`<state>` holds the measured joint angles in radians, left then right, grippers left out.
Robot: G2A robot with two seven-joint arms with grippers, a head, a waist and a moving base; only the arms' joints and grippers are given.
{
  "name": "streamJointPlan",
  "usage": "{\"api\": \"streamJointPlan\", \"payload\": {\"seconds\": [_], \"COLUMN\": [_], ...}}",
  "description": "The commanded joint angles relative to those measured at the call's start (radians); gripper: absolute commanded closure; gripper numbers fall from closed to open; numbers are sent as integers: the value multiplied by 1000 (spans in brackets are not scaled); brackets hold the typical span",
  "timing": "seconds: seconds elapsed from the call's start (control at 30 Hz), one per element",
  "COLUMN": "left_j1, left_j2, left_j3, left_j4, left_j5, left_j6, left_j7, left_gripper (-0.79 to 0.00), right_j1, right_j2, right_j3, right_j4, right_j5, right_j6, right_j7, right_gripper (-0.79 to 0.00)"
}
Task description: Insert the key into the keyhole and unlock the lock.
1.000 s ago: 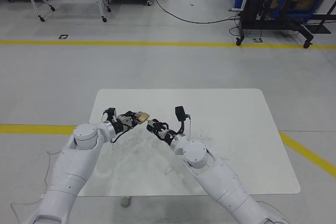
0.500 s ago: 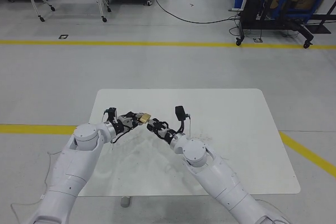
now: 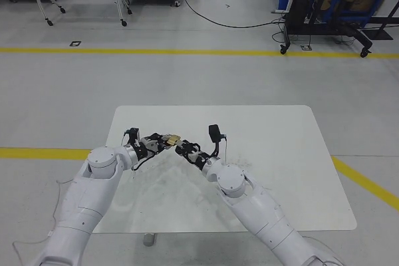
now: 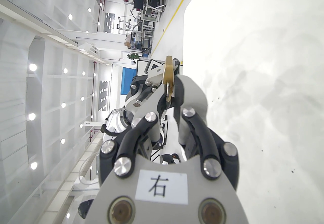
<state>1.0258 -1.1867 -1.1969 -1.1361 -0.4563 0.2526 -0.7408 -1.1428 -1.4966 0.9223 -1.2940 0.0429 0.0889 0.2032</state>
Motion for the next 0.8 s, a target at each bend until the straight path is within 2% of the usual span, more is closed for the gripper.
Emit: {"api": "streamJointPlan", "payload": {"seconds": [0.0,0.37,0.67,0.73,0.77], "left_j1": [-1,-4,6,9,10], "left_j2": [0,0,2,2,2], "left_j3": [-2,-5,-19,-23,-24], "left_j4": [2,6,-8,-12,-13], "left_j5": [-4,-9,-16,-19,-19], "left_j6": [1,-14,-54,-67,-69], "left_j7": [0,9,11,11,12], "left_gripper": [0,0,0,0,0], "right_j1": [-4,-37,-79,-89,-95], "right_j2": [0,5,14,18,20], "right_j3": [3,29,104,128,140], "right_j4": [-7,-53,-80,-86,-89], "right_j5": [-4,-8,138,176,193], "right_j6": [1,-6,-70,-83,-90], "right_j7": [1,10,89,119,133], "right_gripper": [-237,-222,-252,-222,-175]}}
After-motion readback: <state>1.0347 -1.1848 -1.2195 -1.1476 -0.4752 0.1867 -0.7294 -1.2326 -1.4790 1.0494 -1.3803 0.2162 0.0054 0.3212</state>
